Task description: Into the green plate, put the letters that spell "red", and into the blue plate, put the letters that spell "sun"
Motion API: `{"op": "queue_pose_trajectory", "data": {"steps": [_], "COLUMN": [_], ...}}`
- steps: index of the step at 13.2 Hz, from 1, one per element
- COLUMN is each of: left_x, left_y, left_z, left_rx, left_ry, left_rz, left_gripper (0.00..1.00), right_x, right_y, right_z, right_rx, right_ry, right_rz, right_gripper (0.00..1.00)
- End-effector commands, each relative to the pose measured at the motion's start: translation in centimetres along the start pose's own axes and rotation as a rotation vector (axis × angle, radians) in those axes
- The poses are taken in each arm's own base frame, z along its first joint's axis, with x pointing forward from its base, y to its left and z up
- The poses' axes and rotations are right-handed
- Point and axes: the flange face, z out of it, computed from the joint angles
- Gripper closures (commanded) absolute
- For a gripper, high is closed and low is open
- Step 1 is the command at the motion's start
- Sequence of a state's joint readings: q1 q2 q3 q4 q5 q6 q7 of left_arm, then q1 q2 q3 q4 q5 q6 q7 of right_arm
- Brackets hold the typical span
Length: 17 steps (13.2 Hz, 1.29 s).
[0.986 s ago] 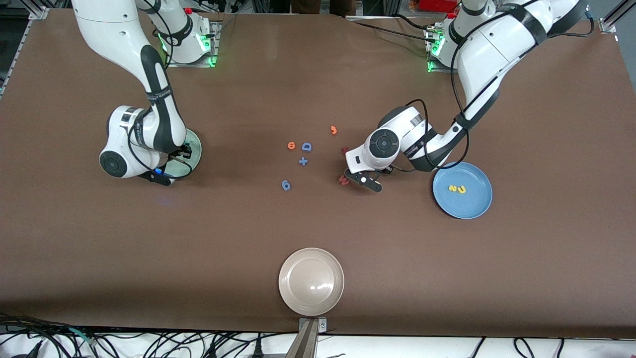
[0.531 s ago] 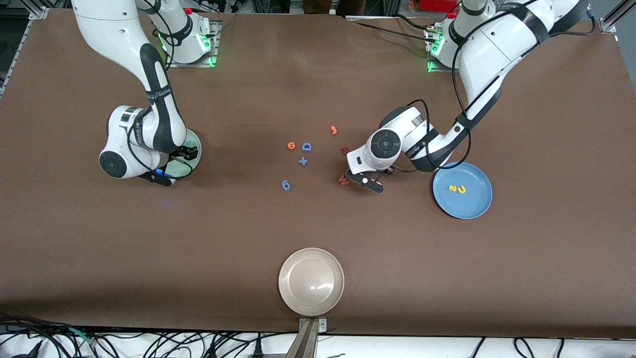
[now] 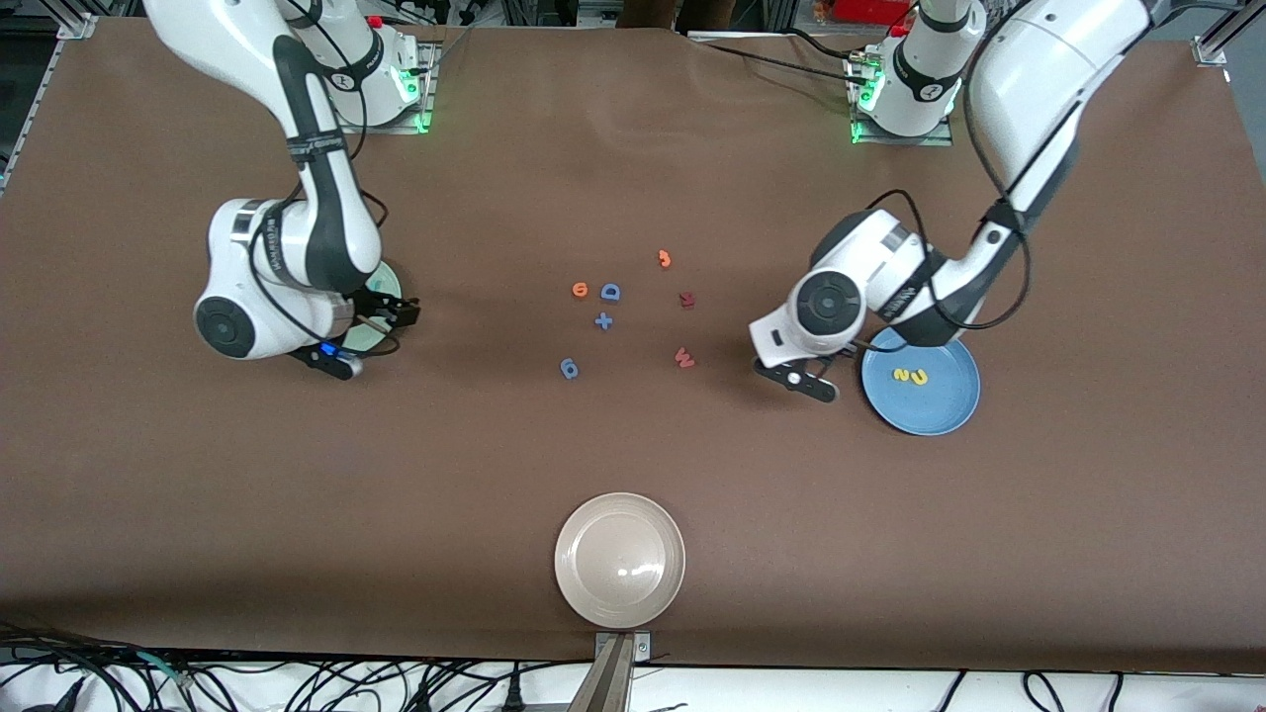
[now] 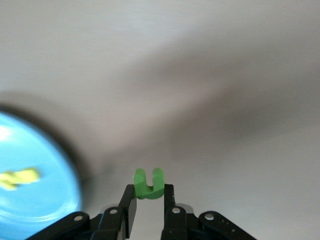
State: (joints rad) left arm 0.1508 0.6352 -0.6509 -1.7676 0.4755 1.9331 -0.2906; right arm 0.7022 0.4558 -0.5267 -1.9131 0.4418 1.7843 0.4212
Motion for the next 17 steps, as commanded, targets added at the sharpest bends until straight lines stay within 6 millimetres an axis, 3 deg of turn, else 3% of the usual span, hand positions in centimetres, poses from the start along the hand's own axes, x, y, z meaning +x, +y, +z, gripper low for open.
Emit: {"op": "queue_pose_trajectory", "data": {"steps": [1, 4, 6, 8, 10, 13, 17], "left_x": [-0.5, -1.6, -2.0, -2.0, -2.1, -2.0, -1.3], "left_y": [-7.0, -13.9, -15.7, -16.6, -17.4, -17.0, -16.6], "left_z": [-0.2, 0.8, 1.6, 2.5, 3.9, 4.8, 5.6], "left_rx": [0.015, -0.020, -0.031, 0.010, 0.006, -0.006, -0.019], "left_ry": [0.003, -0.007, -0.015, -0.025, -0.042, -0.052, -0.034], "left_rz": [0.038, 0.094, 0.094, 0.104, 0.097, 0.102, 0.112], "left_gripper": [0.88, 0.88, 0.88, 0.88, 0.87, 0.83, 0.83], "right_x": [-3.5, -7.5, -9.9, -11.5, -13.3, -14.9, -15.3], "right_y": [-5.1, -10.8, -13.8, -16.2, -18.9, -21.2, -21.7], "right_z": [0.6, 2.6, 4.2, 5.5, 8.1, 11.1, 13.7], "right_rx": [0.047, 0.052, 0.058, 0.085, 0.123, 0.153, 0.129], "right_ry": [-0.006, 0.090, 0.154, 0.204, 0.215, 0.249, 0.262], "right_rz": [0.036, 0.079, 0.105, 0.130, 0.138, 0.118, 0.110], "right_gripper": [0.02, 0.01, 0.01, 0.01, 0.01, 0.01, 0.01]}}
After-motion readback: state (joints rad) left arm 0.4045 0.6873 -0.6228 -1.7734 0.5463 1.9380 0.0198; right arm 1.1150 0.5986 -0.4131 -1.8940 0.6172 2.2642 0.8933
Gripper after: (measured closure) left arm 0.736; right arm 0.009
